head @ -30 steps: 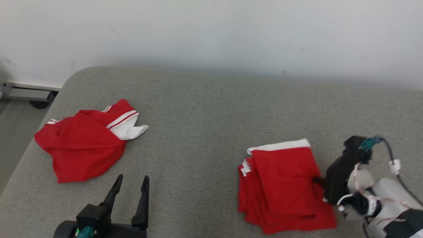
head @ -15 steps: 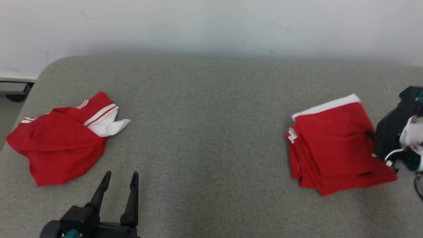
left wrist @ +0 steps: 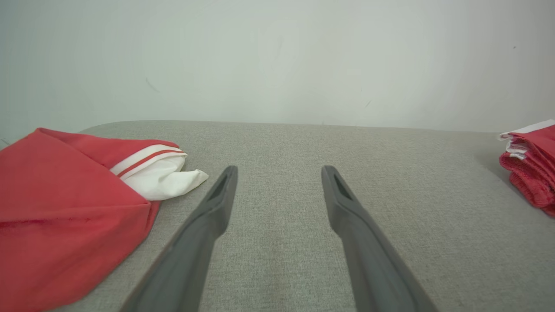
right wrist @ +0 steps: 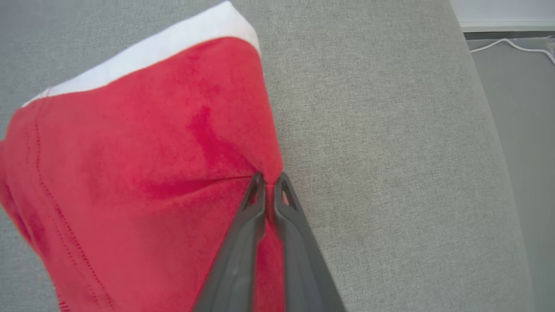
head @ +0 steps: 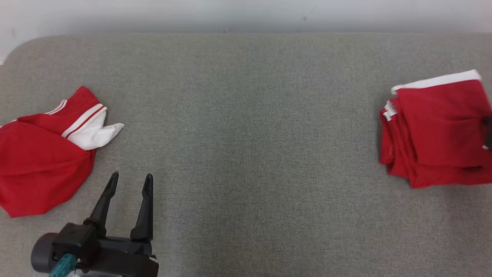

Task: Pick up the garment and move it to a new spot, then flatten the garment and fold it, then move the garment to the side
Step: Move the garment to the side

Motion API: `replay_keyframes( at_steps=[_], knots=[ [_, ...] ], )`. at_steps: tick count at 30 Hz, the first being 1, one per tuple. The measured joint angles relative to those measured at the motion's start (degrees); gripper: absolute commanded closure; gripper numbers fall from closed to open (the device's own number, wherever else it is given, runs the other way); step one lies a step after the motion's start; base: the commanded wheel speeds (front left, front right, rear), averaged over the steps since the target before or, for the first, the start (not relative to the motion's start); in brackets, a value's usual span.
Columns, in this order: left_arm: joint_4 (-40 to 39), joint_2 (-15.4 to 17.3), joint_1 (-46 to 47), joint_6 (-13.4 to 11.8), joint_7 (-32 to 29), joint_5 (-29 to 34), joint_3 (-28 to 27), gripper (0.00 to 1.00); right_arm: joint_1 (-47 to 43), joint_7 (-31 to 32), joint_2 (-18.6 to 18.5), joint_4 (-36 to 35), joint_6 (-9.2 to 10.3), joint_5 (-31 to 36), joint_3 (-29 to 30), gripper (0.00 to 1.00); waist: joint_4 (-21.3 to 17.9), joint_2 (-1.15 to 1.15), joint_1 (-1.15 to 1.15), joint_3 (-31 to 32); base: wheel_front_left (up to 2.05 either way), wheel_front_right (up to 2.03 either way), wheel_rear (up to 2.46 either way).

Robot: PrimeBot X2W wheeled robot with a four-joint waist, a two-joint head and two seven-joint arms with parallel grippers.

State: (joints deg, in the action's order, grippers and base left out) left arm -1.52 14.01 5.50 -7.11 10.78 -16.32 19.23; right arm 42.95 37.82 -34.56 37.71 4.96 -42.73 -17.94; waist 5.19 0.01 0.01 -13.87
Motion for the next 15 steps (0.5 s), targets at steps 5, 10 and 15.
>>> replay_keyframes(
  at_steps=[5, 10, 15],
  knots=[
    [-0.9, 0.4, 1.6, 0.0, -0.1, 0.1, -0.1, 0.0, 2.2, 0.0, -2.1, 0.7, 0.08, 0.6, 0.4, 1.0, -0.8, 0.0, 0.0, -2.1, 0.0, 0.0, 0.0],
    [-1.3, 0.5, 2.1, 0.1, -0.2, 0.2, -0.1, 0.0, 3.7, 0.0, -3.6, 1.0, 0.09, 1.8, 0.6, 1.0, -1.1, 0.0, -0.01, -3.5, 0.0, 0.0, 0.0],
    [-1.2, 0.6, 2.3, 0.1, -0.2, 0.2, -0.1, 0.0, 5.4, 0.0, -5.2, 1.9, 0.15, 2.6, 0.7, 1.0, -0.7, 0.0, -0.01, -4.7, 0.0, 0.0, 0.0]
  ],
)
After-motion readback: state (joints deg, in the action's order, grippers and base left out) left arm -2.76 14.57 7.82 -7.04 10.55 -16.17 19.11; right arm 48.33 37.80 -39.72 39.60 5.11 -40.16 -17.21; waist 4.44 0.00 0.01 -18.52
